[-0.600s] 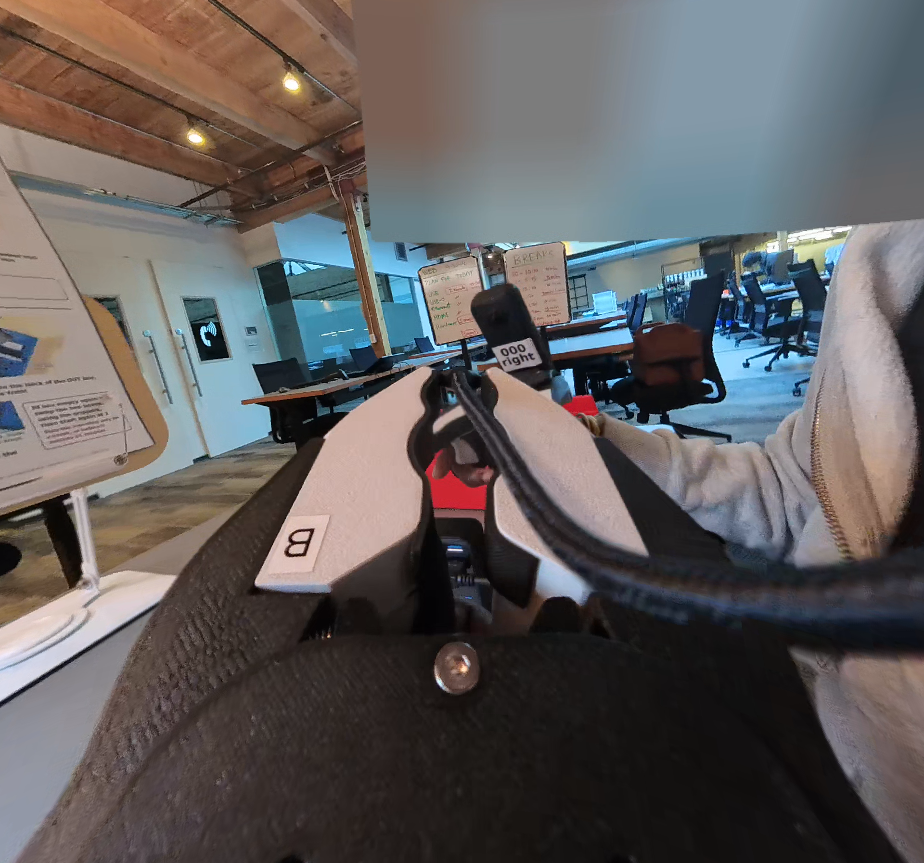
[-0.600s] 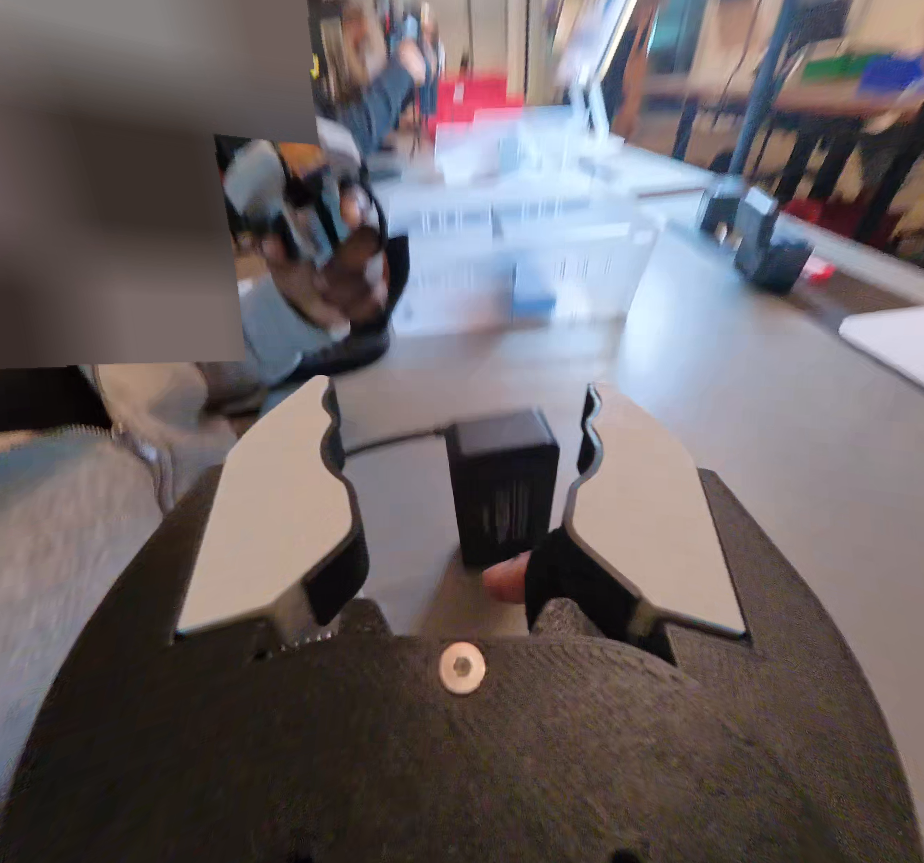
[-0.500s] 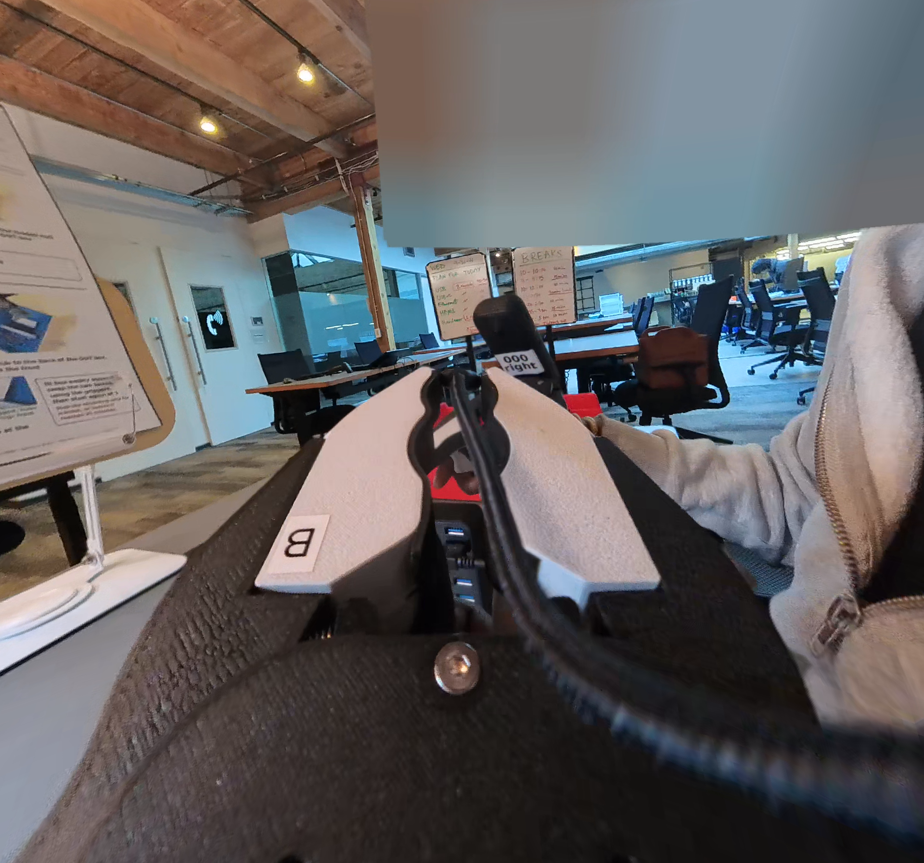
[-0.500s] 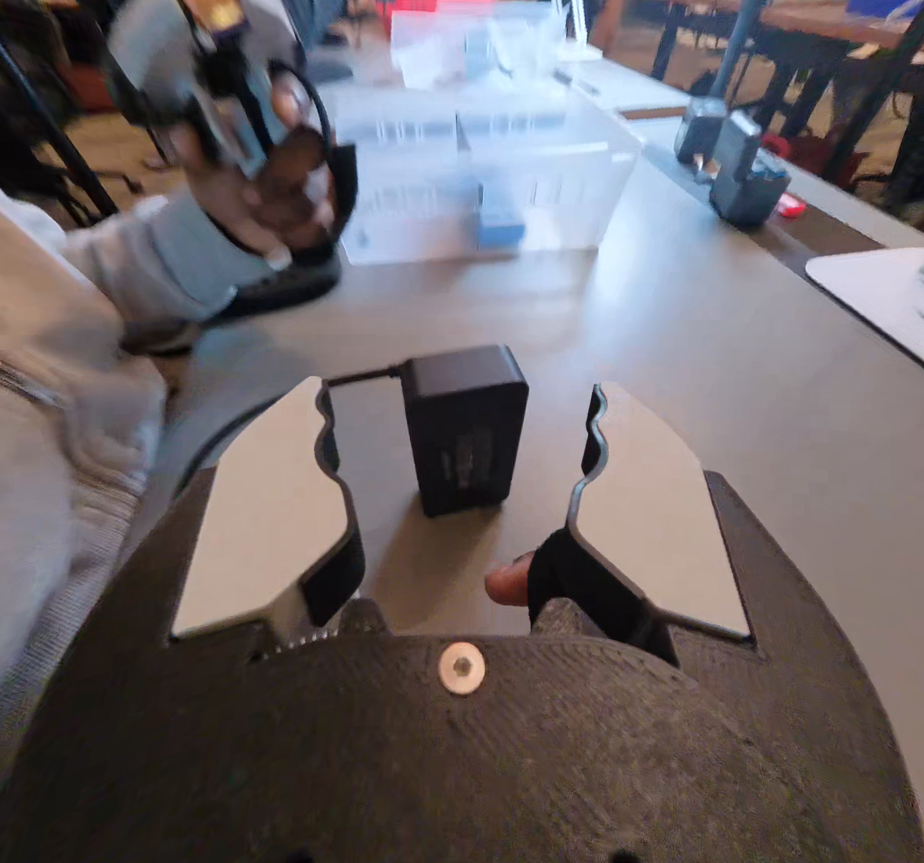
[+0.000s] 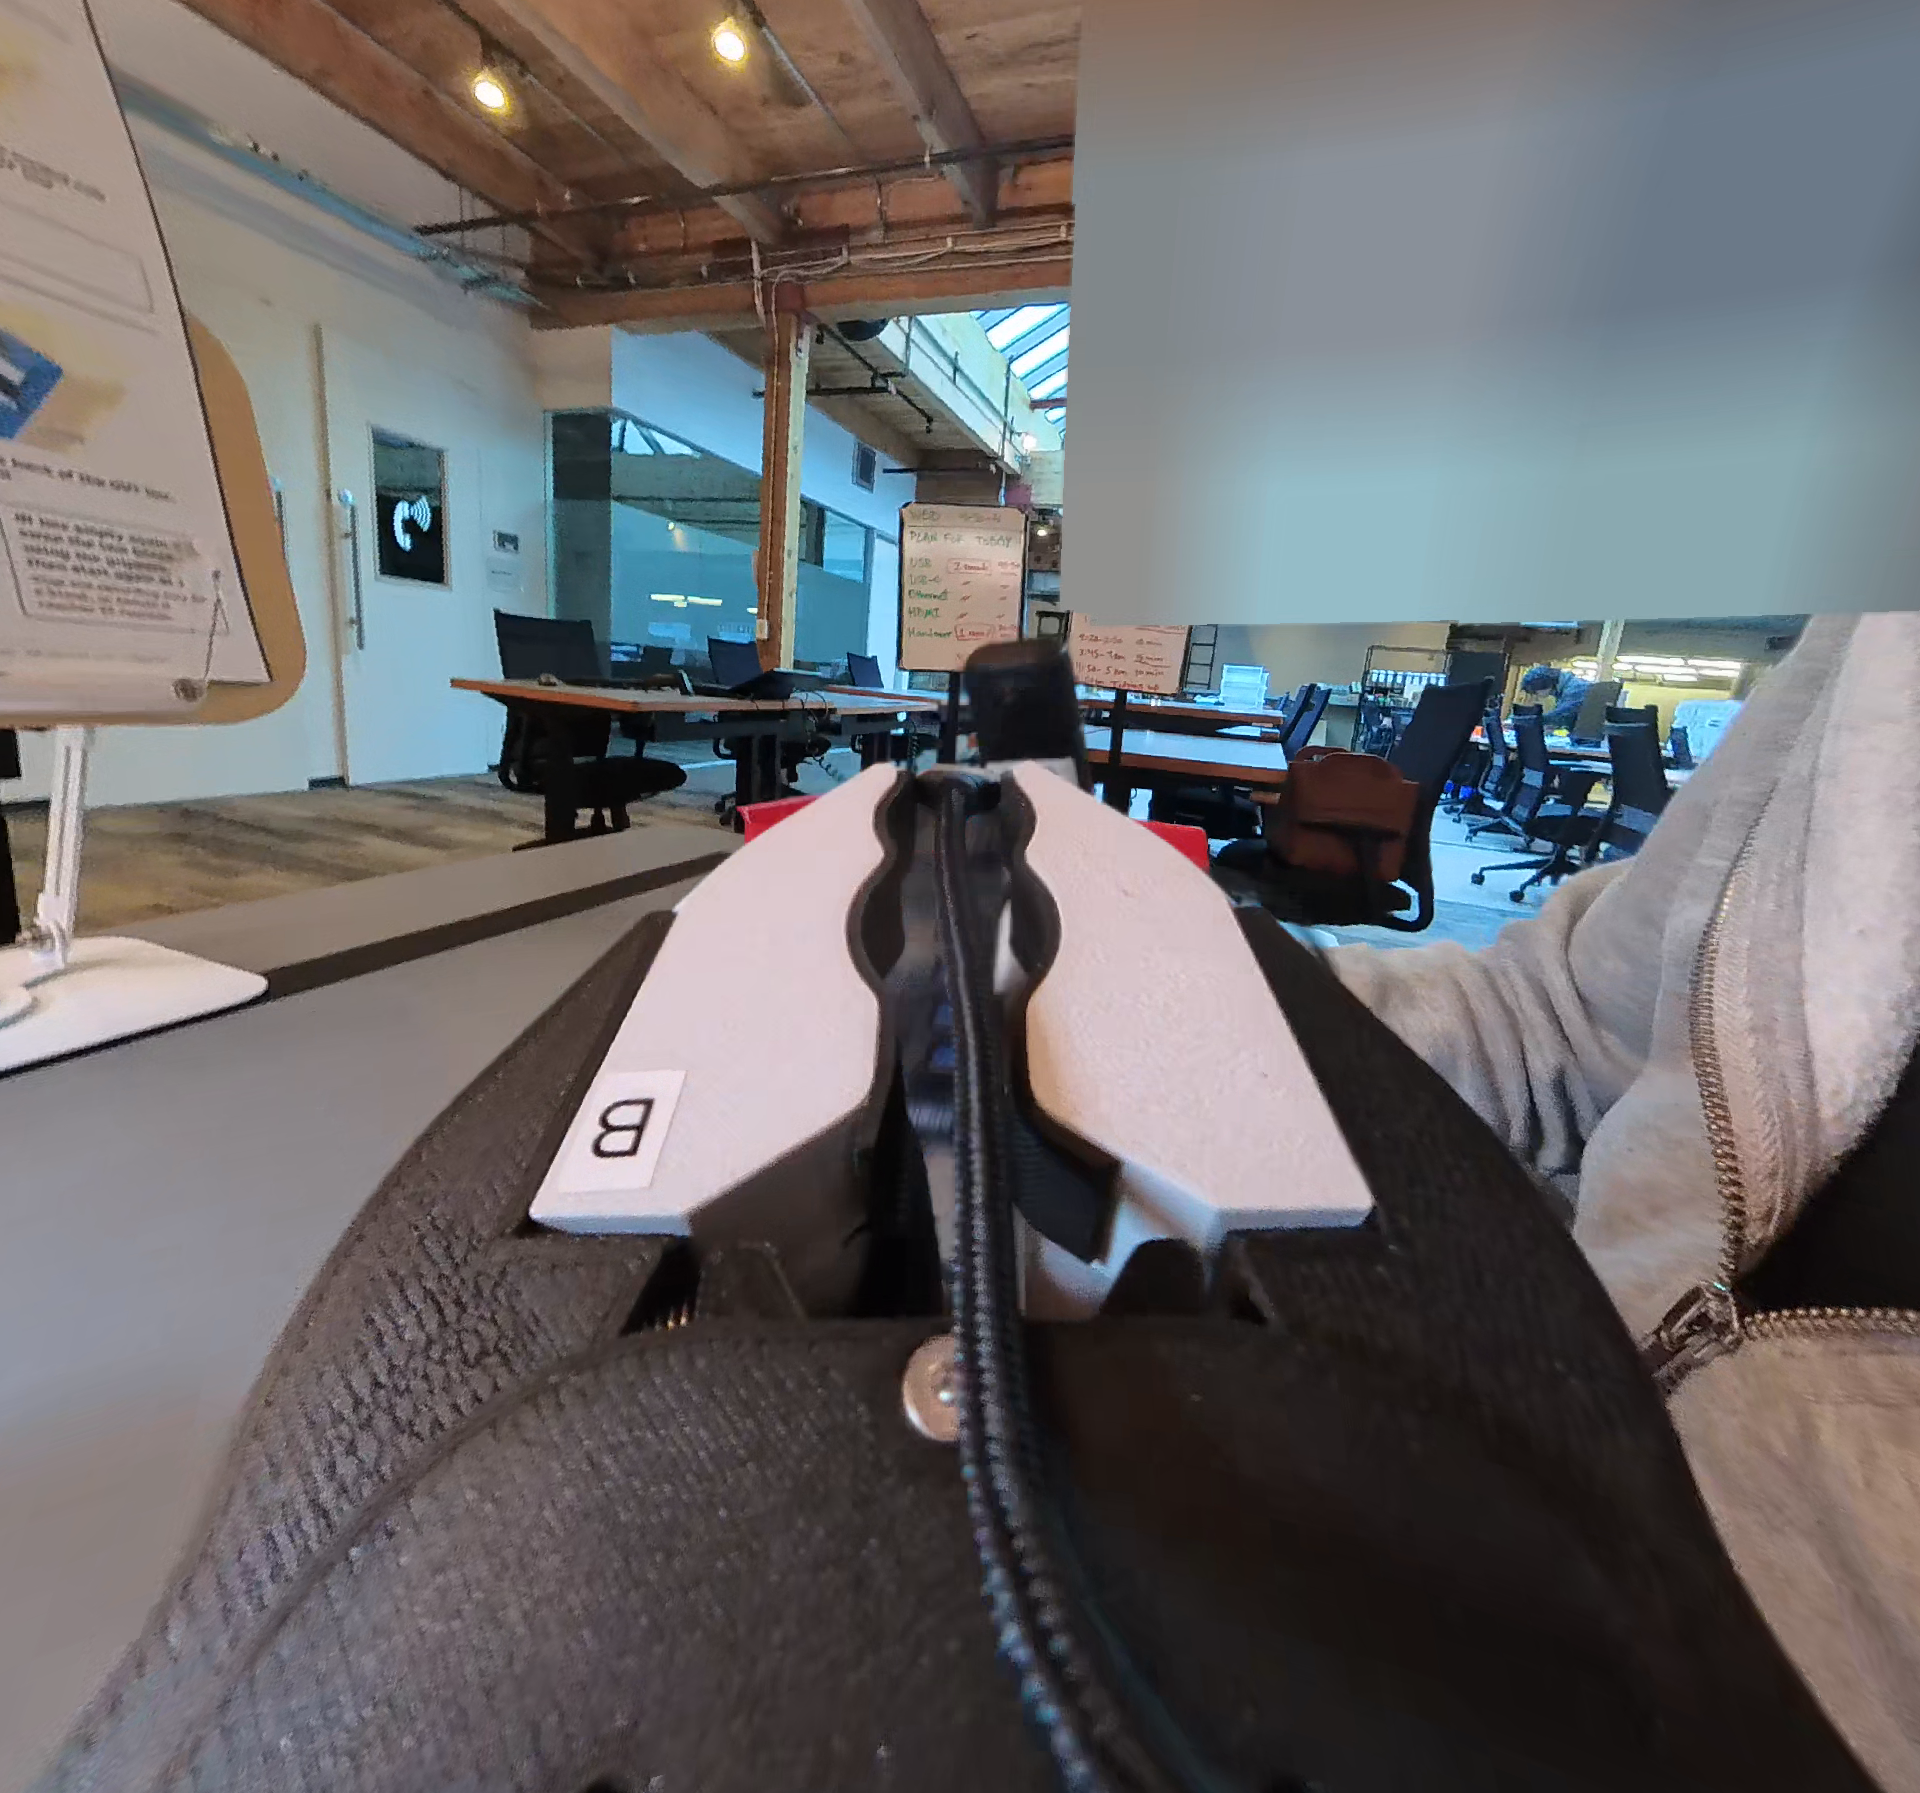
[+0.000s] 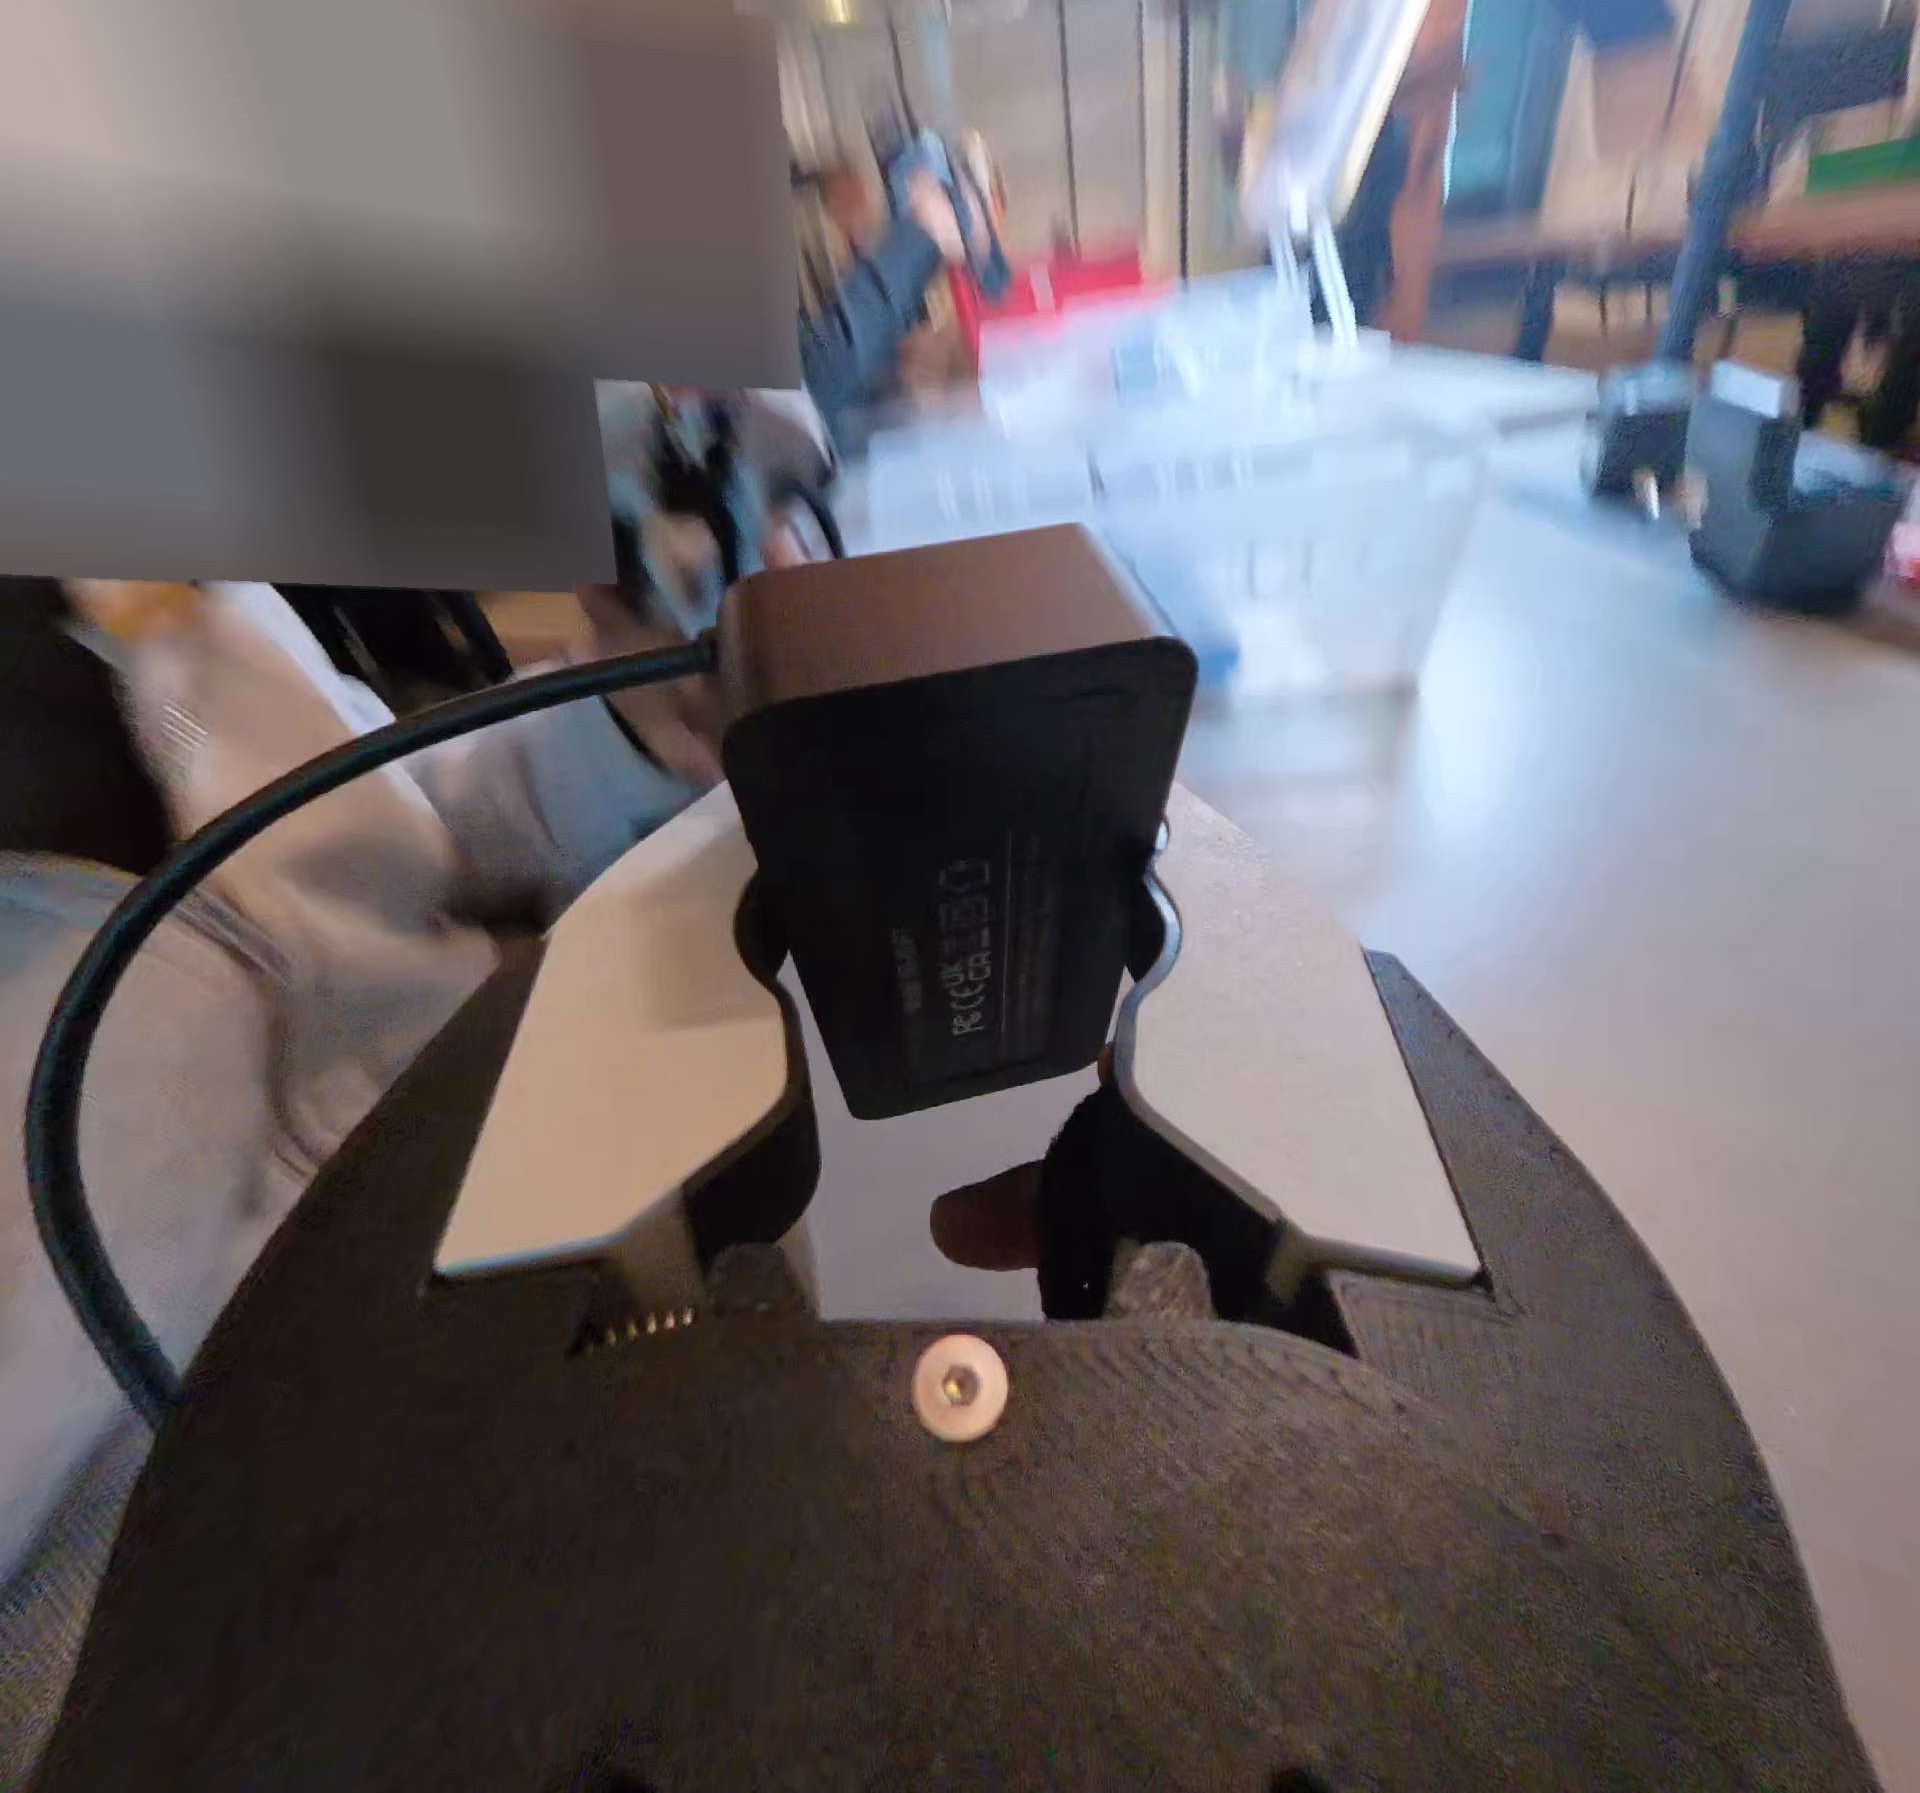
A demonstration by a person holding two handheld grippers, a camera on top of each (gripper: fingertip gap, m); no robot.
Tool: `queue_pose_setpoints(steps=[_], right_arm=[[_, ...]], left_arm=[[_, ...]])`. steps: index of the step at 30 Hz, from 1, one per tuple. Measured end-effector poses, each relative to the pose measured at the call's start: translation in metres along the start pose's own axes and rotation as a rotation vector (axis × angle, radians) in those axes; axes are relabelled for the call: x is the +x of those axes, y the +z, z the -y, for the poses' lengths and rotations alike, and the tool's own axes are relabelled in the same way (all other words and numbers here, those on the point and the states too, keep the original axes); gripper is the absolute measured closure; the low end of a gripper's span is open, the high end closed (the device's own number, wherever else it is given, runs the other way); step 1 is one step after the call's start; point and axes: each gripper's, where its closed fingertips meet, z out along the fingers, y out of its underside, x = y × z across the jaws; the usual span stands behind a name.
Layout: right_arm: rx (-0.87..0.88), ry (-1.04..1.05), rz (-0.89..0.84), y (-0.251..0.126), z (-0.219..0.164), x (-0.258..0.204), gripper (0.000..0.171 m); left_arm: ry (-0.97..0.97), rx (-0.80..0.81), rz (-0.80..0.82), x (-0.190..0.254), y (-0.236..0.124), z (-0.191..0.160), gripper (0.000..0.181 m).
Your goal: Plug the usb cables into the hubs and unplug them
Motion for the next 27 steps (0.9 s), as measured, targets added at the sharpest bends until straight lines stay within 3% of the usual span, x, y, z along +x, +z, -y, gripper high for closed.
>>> queue_pose_setpoints(steps=[3, 8, 19, 27], right_arm=[[0.257, 0.042, 0.093, -0.014, 0.045, -0.019, 0.107], [0.387, 0.014, 0.180, -0.020, 0.068, -0.045, 0.107], [0.282, -0.232, 0.034, -0.010, 0.065, -0.055, 0.106], [0.261, -0.249, 0.045, -0.007, 0.063, -0.061, 0.106]], left_arm=[[-0.004, -0.034, 0.008, 0.002, 0.006, -0.007, 0.166], [-0.021, -0.044, -0.018, 0.018, 0.022, -0.010, 0.166], [0.052, -0.105, -0.058, 0.039, 0.037, -0.016, 0.166], [0.129, -0.180, -0.094, 0.048, 0.041, -0.026, 0.165]])
